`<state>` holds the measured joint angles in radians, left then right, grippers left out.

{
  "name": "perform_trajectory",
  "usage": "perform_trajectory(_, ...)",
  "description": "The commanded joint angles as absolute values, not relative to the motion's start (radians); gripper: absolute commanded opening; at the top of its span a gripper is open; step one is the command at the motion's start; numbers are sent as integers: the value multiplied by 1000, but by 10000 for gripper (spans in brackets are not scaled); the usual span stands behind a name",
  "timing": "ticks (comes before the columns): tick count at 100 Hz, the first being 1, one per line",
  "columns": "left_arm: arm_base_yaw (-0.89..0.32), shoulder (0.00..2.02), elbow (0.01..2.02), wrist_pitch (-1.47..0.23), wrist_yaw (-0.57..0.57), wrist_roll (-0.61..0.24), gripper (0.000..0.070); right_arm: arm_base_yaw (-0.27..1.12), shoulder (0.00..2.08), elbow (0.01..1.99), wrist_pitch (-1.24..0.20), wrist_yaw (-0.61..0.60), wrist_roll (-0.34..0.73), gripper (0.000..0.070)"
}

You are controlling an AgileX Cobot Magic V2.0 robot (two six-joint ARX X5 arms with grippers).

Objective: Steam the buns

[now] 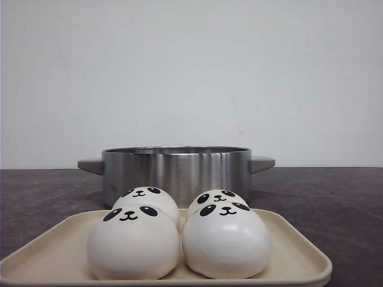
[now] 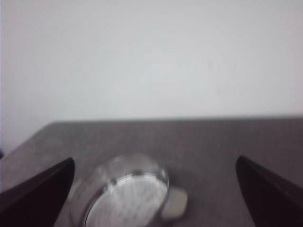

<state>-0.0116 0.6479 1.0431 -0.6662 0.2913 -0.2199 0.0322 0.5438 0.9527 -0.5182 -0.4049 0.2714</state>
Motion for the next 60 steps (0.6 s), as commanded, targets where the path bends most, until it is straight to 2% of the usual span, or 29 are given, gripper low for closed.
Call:
perform_trajectory(1,-32,653,1061,-686,297,-211,677,45,567,965,-540,-416,293,700)
perform_trajectory(14,-93,653,1058,-698,296,-210,673,132,653,965,-563,-406,357,700)
perform_trajectory(20,-126,653,1058,-698,295,-210,673,205,713,967,-575,-372,390,667)
perform_trajectory(38,-228,653,1058,-698,289,-210,673,512,918,986,-675,-184,427,663)
perform_trajectory(46,-266,653,1058,-698,289,-210,673,651,1021,990,-681,-106,493,661)
perform_trajectory(60,-323,653,1058,-698,284,-210,673,767,1176,995,-651,-101,569,660)
